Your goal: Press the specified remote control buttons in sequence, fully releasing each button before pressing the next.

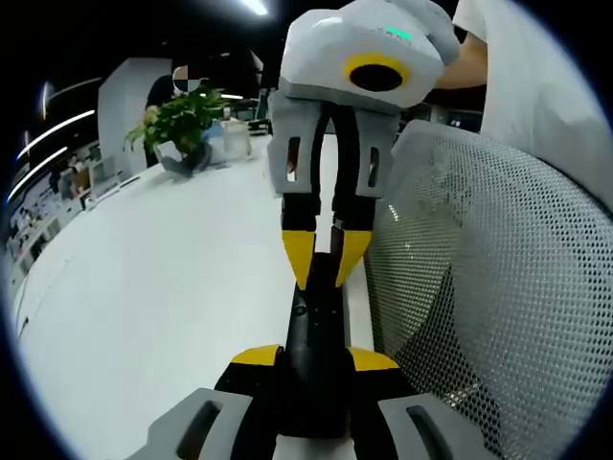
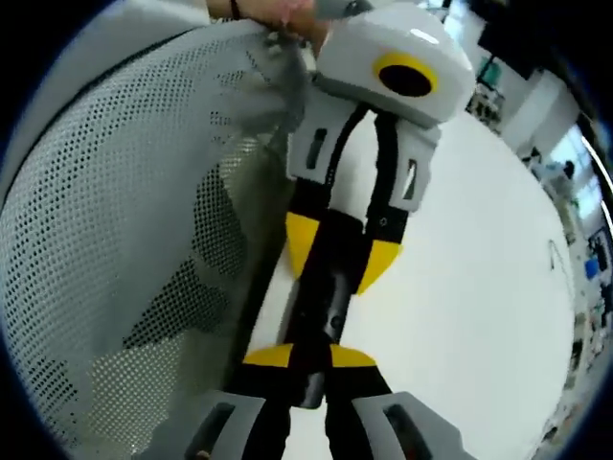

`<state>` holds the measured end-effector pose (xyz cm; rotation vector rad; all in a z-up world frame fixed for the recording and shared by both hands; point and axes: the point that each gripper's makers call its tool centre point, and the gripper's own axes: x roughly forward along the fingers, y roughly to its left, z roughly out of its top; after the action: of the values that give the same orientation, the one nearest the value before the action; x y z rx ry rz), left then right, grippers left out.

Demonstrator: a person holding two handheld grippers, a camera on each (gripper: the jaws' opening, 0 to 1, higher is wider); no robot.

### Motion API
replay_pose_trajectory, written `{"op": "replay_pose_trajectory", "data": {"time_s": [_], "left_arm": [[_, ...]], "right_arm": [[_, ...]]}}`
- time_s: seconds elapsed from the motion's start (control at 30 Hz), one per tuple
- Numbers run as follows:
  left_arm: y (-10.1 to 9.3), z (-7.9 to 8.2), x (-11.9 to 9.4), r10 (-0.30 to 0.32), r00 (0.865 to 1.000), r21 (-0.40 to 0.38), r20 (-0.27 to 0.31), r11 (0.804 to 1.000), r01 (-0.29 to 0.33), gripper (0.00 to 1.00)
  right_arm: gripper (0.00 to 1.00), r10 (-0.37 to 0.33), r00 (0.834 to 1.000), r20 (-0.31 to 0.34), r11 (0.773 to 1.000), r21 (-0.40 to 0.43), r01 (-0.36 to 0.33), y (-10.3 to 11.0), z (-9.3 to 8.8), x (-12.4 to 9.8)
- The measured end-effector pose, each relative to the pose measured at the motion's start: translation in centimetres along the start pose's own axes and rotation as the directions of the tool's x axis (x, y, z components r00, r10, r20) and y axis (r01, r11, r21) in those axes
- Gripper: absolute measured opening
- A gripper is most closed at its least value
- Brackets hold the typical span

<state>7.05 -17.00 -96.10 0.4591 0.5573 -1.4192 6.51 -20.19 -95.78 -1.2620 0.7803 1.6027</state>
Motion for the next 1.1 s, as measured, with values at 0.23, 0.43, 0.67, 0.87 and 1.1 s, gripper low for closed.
{"op": "replay_pose_trajectory", "data": {"time_s": [0.23, 0.43, 0.67, 0.87, 1.1], "left_arm": [[0.06, 0.03, 0.02, 0.004, 1.000, -0.010, 0.003, 1.000, -0.004, 0.25], [0.11, 0.02, 0.02, 0.004, 1.000, -0.007, 0.000, 1.000, -0.004, 0.25], [0.11, 0.02, 0.03, 0.004, 1.000, -0.005, -0.001, 1.000, -0.004, 0.25], [0.06, 0.03, 0.03, 0.004, 1.000, -0.002, -0.001, 1.000, -0.004, 0.25], [0.04, 0.04, 0.05, 0.003, 1.000, -0.002, -0.001, 1.000, -0.003, 0.25]], "right_arm": [[0.08, 0.034, 0.999, -0.001, 0.988, 0.151, -0.033, -0.40, -0.20, 0.10], [0.08, -0.013, 0.999, 0.046, 0.968, 0.250, 0.001, -0.40, -0.16, 0.05], [0.07, -0.120, 0.982, 0.143, 0.917, 0.396, 0.054, -0.55, -0.04, -0.09], [0.07, -0.150, 0.975, 0.162, 0.935, 0.345, 0.087, -0.47, 0.12, -0.04], [0.07, -0.059, 0.997, 0.059, 0.985, 0.163, 0.049, -0.37, 0.28, 0.12]]}}
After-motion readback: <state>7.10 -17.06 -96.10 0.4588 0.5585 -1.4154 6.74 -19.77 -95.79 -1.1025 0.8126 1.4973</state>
